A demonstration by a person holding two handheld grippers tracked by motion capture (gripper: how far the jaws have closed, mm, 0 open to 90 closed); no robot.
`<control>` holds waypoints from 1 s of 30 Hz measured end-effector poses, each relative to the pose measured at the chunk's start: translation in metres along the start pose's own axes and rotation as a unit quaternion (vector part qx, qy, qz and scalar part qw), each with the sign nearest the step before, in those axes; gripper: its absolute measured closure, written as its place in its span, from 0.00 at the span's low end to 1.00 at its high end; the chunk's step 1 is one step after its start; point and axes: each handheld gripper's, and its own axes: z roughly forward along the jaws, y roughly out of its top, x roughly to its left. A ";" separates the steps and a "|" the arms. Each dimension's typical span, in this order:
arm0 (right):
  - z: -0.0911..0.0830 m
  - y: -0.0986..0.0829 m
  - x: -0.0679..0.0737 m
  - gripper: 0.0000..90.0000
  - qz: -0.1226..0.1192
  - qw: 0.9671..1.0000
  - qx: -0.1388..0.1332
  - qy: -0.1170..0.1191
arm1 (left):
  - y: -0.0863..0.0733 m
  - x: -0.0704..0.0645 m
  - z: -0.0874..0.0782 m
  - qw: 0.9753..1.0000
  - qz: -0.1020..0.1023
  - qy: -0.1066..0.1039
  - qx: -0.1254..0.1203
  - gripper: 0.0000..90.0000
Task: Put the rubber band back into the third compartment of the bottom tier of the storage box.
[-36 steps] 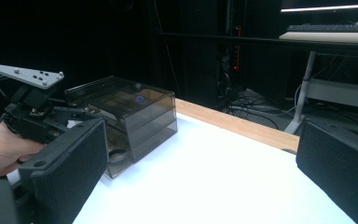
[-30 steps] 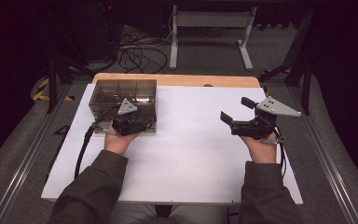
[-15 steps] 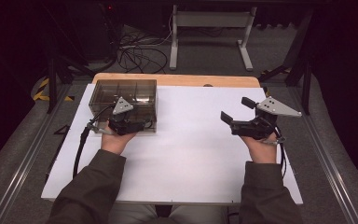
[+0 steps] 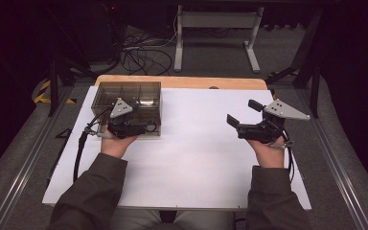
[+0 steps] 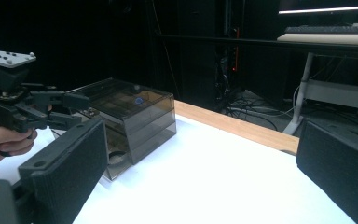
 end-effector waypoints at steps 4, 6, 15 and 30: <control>0.000 0.000 0.000 0.03 0.002 1.000 0.000 -0.001 | 0.002 -0.001 -0.005 1.000 0.000 -0.002 -0.009 0.26; 0.000 0.000 0.000 0.03 0.002 1.000 0.000 0.000 | 0.003 -0.001 -0.007 1.000 -0.001 -0.002 -0.013 0.25; 0.000 0.000 0.000 0.03 0.002 1.000 -0.001 -0.002 | 0.004 -0.001 -0.018 1.000 0.002 -0.002 -0.024 0.23; 0.000 -0.001 -0.001 0.03 0.002 1.000 0.000 -0.003 | 0.008 -0.002 -0.040 0.999 0.003 -0.001 -0.048 0.19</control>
